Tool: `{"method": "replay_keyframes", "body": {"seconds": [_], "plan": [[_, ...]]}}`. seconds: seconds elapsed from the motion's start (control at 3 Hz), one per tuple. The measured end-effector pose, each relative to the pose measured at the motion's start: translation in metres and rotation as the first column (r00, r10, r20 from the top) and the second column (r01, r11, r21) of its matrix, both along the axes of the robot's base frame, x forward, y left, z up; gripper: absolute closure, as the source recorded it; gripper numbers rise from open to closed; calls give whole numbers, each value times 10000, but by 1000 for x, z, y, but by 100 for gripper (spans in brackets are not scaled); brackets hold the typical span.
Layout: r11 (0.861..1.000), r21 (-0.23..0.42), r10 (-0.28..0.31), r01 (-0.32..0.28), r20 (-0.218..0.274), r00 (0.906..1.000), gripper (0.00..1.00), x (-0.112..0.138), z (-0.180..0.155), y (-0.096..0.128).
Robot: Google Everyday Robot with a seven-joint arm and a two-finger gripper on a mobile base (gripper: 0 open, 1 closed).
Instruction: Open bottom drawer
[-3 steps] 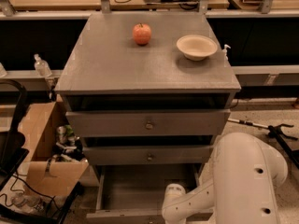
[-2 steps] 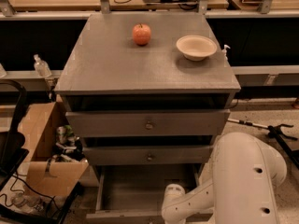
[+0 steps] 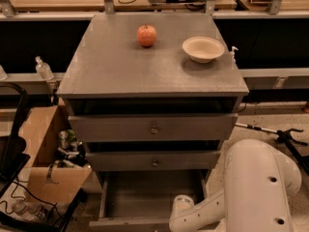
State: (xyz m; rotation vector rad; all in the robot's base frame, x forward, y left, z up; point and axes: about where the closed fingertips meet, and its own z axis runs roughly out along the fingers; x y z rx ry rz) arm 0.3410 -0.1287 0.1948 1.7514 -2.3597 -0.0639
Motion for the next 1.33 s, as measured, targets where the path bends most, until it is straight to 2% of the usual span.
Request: {"method": "replay_keyframes", "body": {"seconds": [0.33,1.0,1.33], "plan": [[10000,1,-1,1,-1,10000,100,0,2,0],[9994,107,336,-337,136,9993,53,5,2,5],[9805,-695,1915,-1838,1289,9730,64,45,56,28]]}}
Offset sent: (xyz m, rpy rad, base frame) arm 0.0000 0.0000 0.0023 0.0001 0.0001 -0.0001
